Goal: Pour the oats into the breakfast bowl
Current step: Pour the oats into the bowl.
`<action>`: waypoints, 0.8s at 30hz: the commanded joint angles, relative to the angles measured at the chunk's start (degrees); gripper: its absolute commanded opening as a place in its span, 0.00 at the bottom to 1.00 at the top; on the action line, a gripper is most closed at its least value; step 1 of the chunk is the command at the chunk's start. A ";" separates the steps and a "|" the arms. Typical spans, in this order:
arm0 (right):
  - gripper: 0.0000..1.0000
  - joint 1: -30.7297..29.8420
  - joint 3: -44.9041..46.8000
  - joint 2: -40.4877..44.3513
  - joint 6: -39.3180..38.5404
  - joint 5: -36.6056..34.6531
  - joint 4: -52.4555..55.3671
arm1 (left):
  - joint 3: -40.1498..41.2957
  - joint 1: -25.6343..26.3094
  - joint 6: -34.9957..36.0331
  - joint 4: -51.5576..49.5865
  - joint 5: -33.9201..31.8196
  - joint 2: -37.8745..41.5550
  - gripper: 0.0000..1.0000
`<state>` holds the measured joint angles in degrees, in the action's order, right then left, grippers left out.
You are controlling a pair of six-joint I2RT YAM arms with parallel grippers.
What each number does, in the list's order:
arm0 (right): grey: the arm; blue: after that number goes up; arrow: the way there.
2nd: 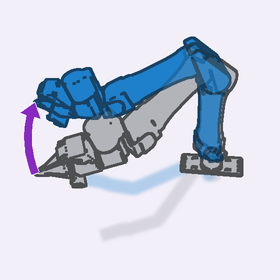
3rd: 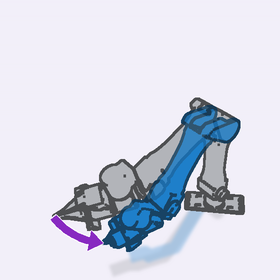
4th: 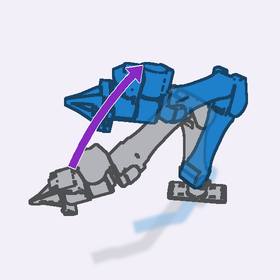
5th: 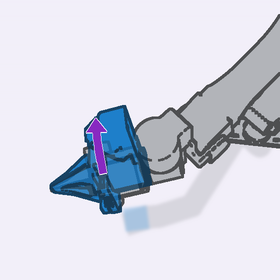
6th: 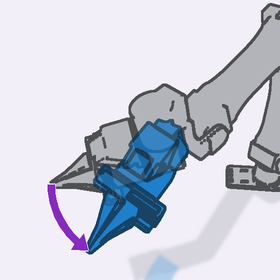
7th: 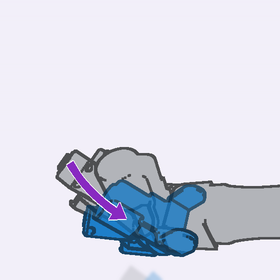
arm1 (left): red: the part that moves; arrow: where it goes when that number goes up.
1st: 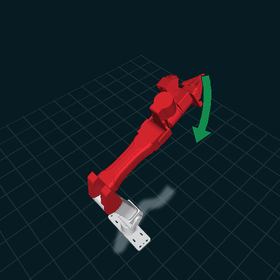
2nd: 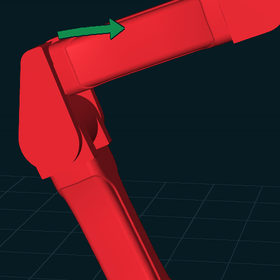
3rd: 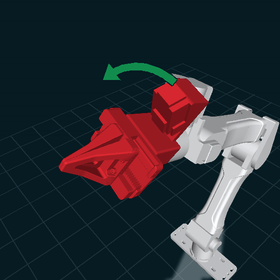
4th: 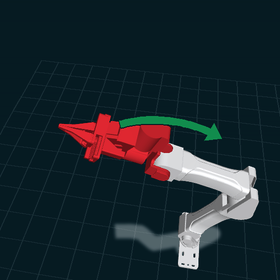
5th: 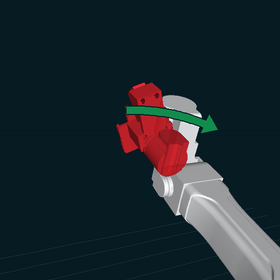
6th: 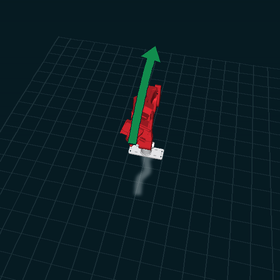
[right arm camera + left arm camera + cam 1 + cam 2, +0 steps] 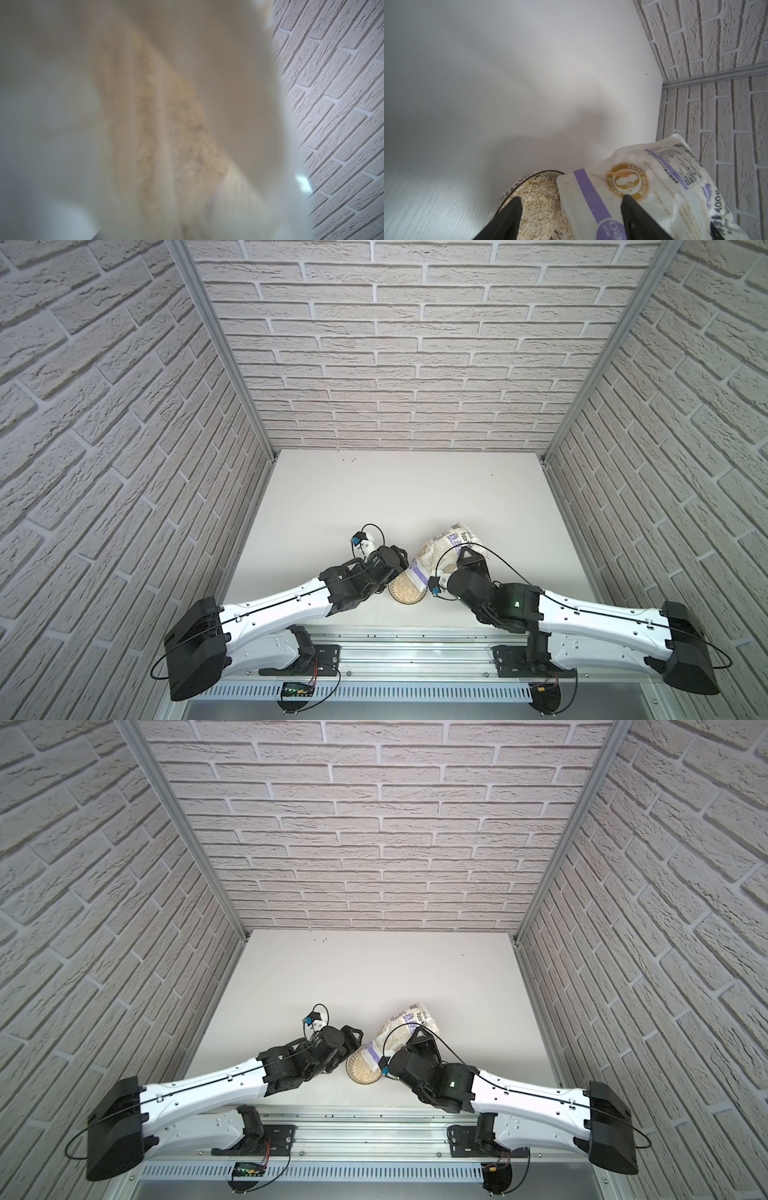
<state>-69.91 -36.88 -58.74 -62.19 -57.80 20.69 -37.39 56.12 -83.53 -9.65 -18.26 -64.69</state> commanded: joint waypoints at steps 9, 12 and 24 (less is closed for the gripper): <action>0.03 -0.46 0.45 4.01 1.90 -6.29 -7.96 | -1.37 0.06 0.43 -0.70 -1.24 0.78 0.78; 0.04 -0.64 -0.47 4.68 3.01 -6.26 -6.00 | -1.42 0.04 0.48 -0.89 -1.46 1.03 0.78; 0.03 -1.87 -2.47 3.01 3.16 -5.31 -8.33 | -1.50 0.04 0.38 -1.63 -2.16 1.51 0.78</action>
<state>-70.91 -35.70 -58.30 -62.06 -58.04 20.53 -37.47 56.12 -83.53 -10.35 -19.00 -64.40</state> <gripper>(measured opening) 0.284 0.782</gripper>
